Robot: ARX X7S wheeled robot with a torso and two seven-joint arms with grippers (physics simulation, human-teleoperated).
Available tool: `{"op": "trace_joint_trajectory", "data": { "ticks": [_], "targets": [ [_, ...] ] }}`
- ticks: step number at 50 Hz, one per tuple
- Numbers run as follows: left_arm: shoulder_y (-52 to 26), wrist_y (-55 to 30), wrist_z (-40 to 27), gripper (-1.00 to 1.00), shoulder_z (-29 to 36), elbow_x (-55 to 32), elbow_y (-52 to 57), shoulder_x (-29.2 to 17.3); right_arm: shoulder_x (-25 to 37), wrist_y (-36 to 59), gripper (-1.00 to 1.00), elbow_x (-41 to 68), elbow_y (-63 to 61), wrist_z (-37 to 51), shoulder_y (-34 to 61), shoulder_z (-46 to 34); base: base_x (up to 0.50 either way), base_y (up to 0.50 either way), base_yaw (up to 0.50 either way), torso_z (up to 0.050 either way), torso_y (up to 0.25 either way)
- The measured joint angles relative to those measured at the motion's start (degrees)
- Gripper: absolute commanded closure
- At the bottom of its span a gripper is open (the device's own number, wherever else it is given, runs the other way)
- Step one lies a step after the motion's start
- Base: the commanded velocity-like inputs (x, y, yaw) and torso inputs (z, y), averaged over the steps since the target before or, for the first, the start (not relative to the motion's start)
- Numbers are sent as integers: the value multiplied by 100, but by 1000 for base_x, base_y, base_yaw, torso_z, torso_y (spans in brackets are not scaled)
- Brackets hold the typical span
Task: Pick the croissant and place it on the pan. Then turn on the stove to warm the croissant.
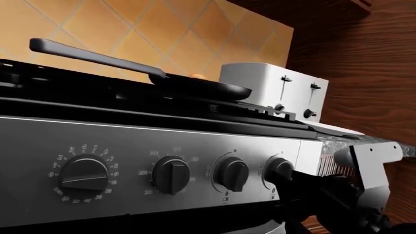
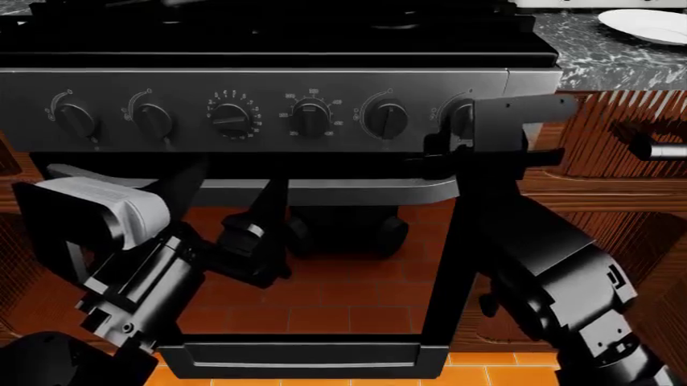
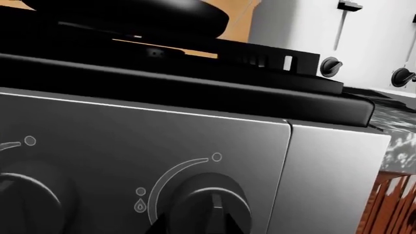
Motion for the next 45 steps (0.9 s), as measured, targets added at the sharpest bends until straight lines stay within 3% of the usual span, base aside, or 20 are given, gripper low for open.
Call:
{"op": "trace_joint_trajectory", "data": {
  "ticks": [45],
  "targets": [
    [26, 77, -3, -100, 139, 46, -41, -20, 619, 334, 100, -676, -114, -412, 407, -1104, 7, 0, 3, 0, 0]
  ]
}}
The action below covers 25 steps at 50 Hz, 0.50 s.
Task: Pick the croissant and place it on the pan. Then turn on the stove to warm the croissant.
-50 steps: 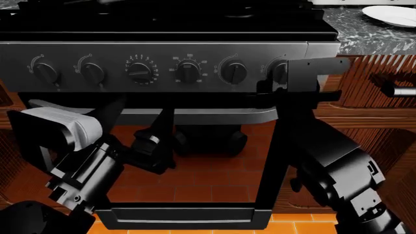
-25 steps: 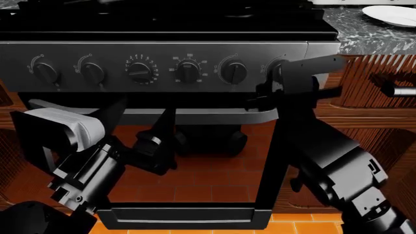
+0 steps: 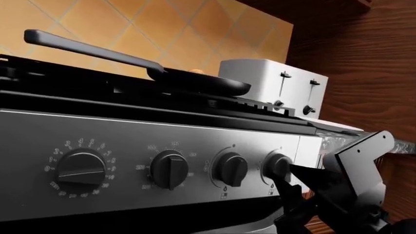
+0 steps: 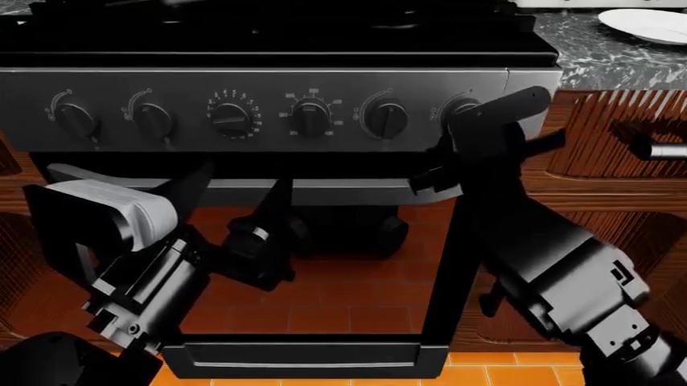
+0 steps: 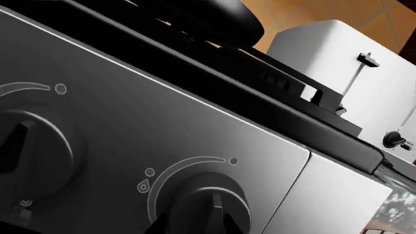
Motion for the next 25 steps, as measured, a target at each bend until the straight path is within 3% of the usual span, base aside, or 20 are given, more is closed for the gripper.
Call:
{"op": "trace_joint_trajectory", "data": {
  "ticks": [25],
  "targets": [
    [9, 44, 0, -100, 71, 29, -14, -16, 375, 117, 100, -463, -74, -305, 309, -755, 1, 0, 0, 0, 0]
  ]
}}
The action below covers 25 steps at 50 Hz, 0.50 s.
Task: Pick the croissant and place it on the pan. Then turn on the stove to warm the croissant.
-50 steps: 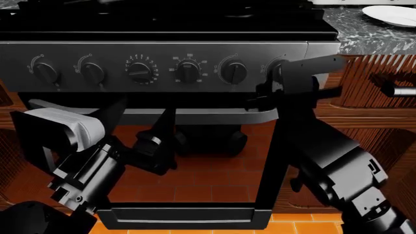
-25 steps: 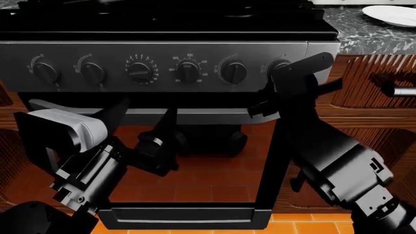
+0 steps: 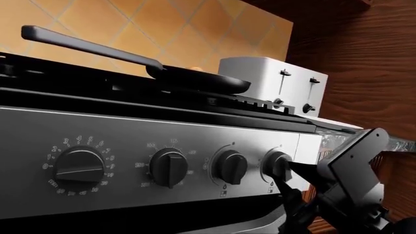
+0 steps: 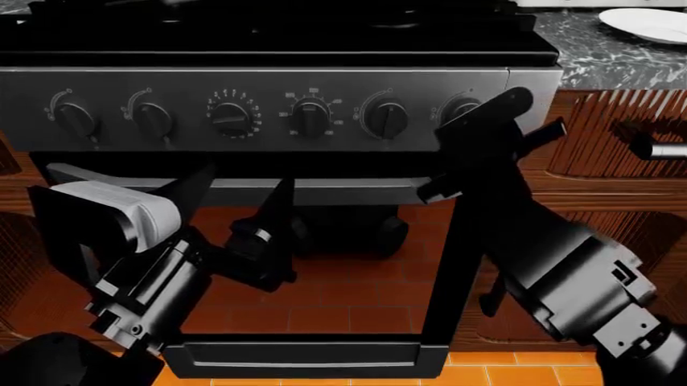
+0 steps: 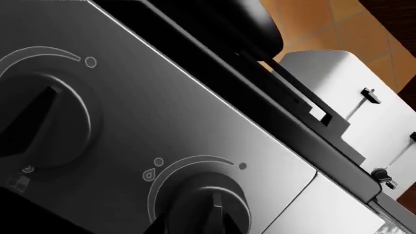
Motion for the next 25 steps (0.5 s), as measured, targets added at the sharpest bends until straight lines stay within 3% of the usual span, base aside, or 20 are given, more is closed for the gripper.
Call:
{"op": "trace_joint_trajectory", "data": {
  "ticks": [25],
  "targets": [
    [5, 31, -44, -100, 65, -22, 19, -20, 214, 162, 100, -372, -60, -228, 269, -559, -4, 0, -2, 0, 4]
  ]
}}
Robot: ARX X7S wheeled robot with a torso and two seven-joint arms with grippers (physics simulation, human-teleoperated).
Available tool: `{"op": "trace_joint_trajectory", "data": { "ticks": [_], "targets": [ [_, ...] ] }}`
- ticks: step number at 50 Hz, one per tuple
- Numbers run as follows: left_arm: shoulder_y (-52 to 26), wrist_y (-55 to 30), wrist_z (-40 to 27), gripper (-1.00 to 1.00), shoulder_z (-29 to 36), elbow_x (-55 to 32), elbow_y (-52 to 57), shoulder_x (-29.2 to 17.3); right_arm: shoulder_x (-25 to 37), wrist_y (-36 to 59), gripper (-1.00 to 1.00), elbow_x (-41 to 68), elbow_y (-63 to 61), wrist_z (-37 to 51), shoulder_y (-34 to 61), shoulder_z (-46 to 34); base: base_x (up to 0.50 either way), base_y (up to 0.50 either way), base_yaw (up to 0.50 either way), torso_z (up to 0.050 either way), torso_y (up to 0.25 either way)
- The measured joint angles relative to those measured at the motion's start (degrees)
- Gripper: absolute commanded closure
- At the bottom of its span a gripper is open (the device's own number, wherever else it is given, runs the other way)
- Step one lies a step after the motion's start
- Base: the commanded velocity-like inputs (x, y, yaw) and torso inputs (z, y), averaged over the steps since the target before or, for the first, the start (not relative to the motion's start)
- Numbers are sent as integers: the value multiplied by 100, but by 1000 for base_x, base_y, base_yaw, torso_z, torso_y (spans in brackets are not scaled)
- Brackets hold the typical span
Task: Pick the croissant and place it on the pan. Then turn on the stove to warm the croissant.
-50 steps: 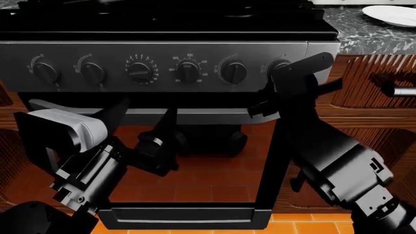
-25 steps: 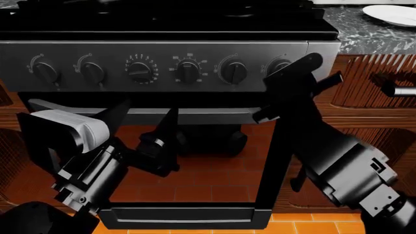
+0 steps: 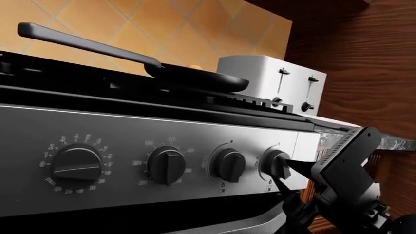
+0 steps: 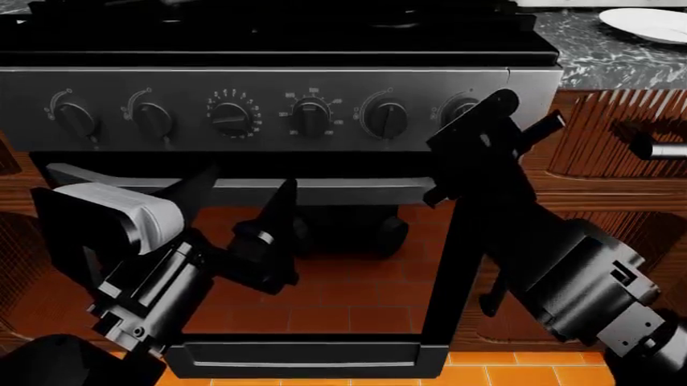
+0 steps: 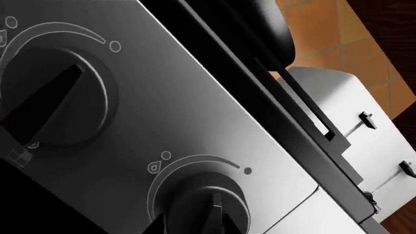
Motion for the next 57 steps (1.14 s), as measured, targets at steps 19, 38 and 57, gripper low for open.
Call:
{"op": "trace_joint_trajectory", "data": {
  "ticks": [19, 38, 57],
  "targets": [
    [7, 37, -10, -100, 38, 14, -2, -19, 45, 65, 100, -101, -22, -55, 76, -152, -5, 0, -3, 1, 4],
    [12, 84, -2, -100, 55, 24, -9, -52, 133, 438, -100, -90, -610, 255, -77, 362, -1, 0, -1, 1, 2],
    [-14, 106, -67, -100, 59, -46, 48, -97, 437, 1325, -100, 246, -2173, 712, -380, 919, 0, 0, 0, 0, 0]
  ]
}}
